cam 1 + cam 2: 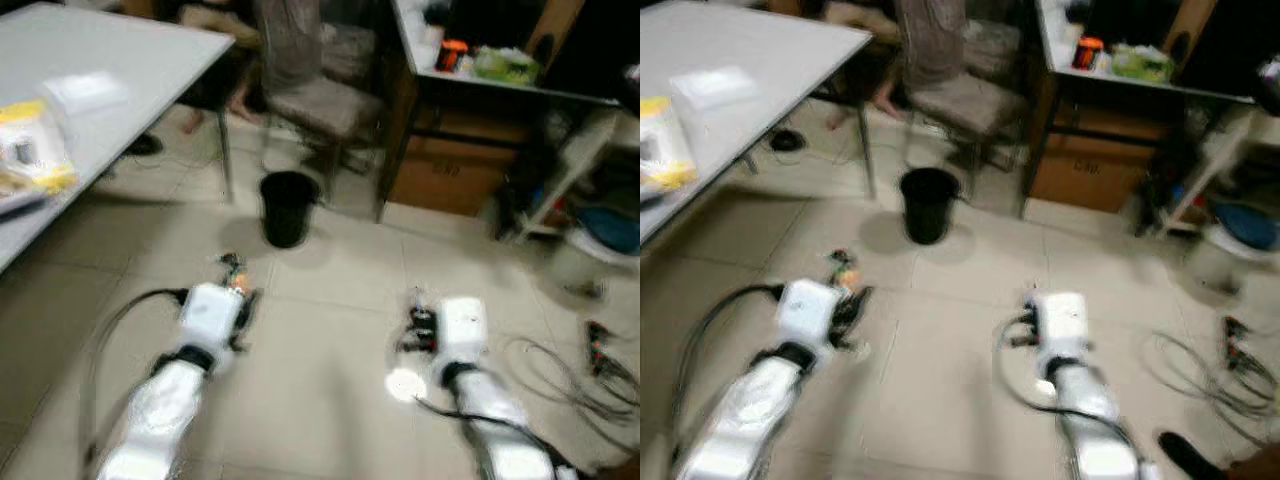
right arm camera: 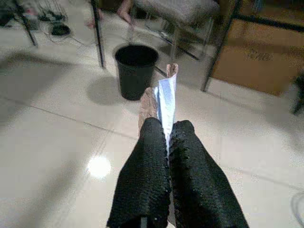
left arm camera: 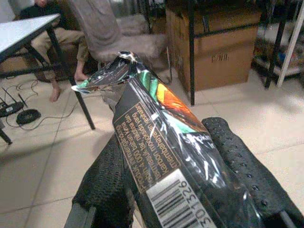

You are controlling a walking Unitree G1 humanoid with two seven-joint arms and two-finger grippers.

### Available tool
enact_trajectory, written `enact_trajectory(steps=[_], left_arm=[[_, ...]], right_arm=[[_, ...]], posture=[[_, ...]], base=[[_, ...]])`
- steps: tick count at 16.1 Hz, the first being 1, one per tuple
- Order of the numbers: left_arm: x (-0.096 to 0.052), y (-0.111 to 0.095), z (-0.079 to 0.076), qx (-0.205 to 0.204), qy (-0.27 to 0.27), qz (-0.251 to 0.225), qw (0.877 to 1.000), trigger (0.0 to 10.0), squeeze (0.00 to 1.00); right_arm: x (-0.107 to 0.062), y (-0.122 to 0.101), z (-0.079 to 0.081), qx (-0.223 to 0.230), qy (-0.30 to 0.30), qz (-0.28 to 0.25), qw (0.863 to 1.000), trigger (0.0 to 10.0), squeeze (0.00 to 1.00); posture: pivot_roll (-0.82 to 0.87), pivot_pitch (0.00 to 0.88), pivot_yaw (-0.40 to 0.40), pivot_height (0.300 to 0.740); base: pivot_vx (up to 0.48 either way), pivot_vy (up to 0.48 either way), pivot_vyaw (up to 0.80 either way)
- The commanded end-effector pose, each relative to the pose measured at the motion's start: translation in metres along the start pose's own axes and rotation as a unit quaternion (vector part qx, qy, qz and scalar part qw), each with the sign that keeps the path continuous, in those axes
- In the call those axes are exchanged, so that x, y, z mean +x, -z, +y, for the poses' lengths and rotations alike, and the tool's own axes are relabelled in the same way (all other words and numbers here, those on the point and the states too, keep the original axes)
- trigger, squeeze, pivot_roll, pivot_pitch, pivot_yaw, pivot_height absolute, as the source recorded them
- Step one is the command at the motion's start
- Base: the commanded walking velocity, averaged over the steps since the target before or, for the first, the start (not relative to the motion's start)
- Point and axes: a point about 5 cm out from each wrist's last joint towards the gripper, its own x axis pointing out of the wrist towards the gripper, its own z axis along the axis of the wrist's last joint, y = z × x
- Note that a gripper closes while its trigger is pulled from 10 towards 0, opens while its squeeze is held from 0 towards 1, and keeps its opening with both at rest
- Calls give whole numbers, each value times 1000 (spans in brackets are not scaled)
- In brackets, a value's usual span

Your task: Picking trash to rubbish bin

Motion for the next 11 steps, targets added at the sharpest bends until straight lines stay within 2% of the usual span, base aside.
enact_trajectory(steps=[1,4,6,8,9,11], left_arm=[[3,-3,-9,-6,11,-8,1000,10000,0],[3,1,-7,-11,1,-5,1000,10000,0],[3,8,-4,-25,-18,2,1000,10000,0],[3,13,-3,-31,-25,3,999,10000,0],[1,26,-3,-44,-34,15,998,10000,0],[-3,51,-6,-47,-38,56,997,10000,0]], right_arm=[[-3,4,-11,-7,10,6,1000,10000,0],[0,4,-10,-11,6,2,1000,10000,0],[5,7,-8,-29,7,10,1000,10000,0],[7,13,-8,-28,6,22,999,10000,0],[10,28,-12,-25,6,51,998,10000,0],[12,54,-14,-49,-8,97,994,10000,0]], posture=[[53,64,-107,740],[52,65,-106,740],[49,64,-107,740],[50,63,-109,740],[49,64,-111,740],[59,63,-120,740]], base=[[315,0,0],[323,0,0],[345,0,0],[356,0,0],[352,0,0],[358,0,709]])
